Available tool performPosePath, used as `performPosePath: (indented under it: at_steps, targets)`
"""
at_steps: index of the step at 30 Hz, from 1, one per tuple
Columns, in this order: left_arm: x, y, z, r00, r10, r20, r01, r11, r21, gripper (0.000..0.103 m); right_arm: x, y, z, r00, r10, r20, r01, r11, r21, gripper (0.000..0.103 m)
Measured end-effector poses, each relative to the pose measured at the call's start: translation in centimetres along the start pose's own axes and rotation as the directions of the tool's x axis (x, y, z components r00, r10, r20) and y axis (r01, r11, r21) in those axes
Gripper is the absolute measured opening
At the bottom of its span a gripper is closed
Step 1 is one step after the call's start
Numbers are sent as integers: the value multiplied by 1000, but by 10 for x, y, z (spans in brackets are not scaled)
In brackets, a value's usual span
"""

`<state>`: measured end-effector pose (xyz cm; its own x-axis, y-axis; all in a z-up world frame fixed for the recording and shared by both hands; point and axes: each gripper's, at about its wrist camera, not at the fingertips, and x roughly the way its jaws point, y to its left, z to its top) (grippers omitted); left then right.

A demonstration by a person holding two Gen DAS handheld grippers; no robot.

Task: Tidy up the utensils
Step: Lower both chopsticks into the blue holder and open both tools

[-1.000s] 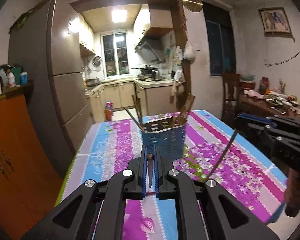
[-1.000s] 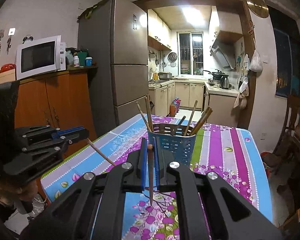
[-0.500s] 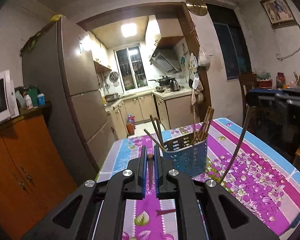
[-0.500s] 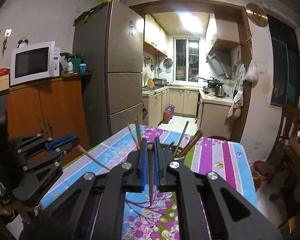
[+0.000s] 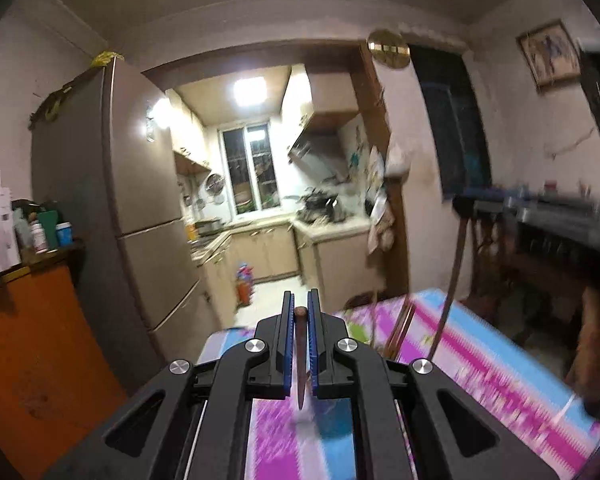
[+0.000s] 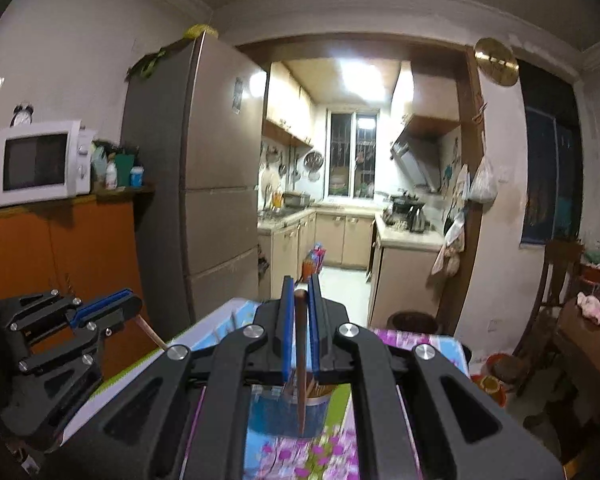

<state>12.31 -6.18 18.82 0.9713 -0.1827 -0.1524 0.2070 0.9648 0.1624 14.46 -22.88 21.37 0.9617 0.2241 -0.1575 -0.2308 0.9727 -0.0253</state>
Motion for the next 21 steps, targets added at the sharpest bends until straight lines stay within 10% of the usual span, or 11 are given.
performPosePath:
  at_steps: [10, 21]
  targets:
    - [79, 8, 48, 994, -108, 16, 109, 989, -97, 7, 58, -27, 17, 997, -15, 78, 10, 997, 70, 5]
    - [168, 1, -42, 977, -143, -156, 124, 984, -125, 8, 144, -53, -69, 995, 13, -101, 13, 968, 249, 6]
